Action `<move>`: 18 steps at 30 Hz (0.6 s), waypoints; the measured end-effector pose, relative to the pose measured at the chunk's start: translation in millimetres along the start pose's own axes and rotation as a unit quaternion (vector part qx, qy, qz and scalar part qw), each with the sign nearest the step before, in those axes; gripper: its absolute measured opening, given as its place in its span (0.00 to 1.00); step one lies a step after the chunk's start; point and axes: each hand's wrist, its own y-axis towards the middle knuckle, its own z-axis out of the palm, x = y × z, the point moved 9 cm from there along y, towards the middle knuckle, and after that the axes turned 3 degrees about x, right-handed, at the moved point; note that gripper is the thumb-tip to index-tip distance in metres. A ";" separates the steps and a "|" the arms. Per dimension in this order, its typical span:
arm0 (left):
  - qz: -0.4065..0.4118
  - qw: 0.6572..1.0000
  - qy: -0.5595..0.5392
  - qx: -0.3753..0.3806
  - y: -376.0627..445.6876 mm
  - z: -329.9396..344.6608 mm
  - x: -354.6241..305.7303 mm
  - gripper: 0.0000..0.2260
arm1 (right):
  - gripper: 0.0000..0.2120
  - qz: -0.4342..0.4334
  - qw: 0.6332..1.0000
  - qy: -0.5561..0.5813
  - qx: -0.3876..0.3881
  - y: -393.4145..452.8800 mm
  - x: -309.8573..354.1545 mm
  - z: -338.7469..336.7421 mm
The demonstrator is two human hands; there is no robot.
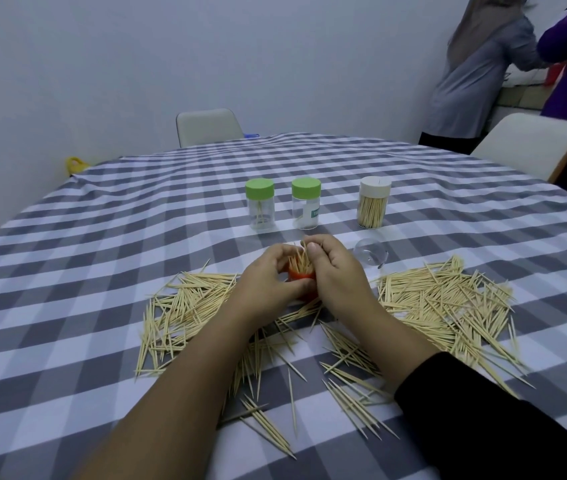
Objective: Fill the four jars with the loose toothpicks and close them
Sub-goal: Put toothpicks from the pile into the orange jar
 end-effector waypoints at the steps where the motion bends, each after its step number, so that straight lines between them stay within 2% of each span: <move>1: -0.003 1.000 0.009 0.000 -0.3 -0.2 -0.4 0.27 | 0.11 0.003 1.000 0.021 0.008 0.5 -0.3 0.8; 4: 0.000 0.999 0.046 0.000 -2.5 -2.0 -5.6 0.37 | 0.16 -0.021 0.997 0.065 0.033 0.7 4.6 2.3; 6: 0.006 0.997 0.071 0.009 -4.7 -0.8 -11.1 0.39 | 0.18 -0.056 0.995 0.063 0.054 -0.5 10.6 4.8; 7: 0.009 0.996 0.082 0.013 -5.6 0.3 -13.3 0.38 | 0.18 -0.073 0.994 0.038 0.065 -1.2 13.3 7.3; 10: 0.029 0.990 0.136 0.007 -6.3 0.8 -20.8 0.19 | 0.19 -0.110 0.981 -0.111 0.112 -3.4 15.3 23.7; 12: 0.033 0.988 0.148 -0.003 -6.4 -1.5 -22.0 0.12 | 0.20 -0.123 0.968 -0.182 0.124 -3.2 13.4 31.2; 16: 0.039 0.990 0.135 -0.007 -5.9 -2.7 -20.4 0.09 | 0.20 -0.119 0.966 -0.213 0.084 -1.7 13.1 25.4; 18: 0.040 0.991 0.128 -0.010 -5.0 -2.7 -20.1 0.14 | 0.20 -0.121 0.961 -0.235 0.084 -2.0 13.0 24.9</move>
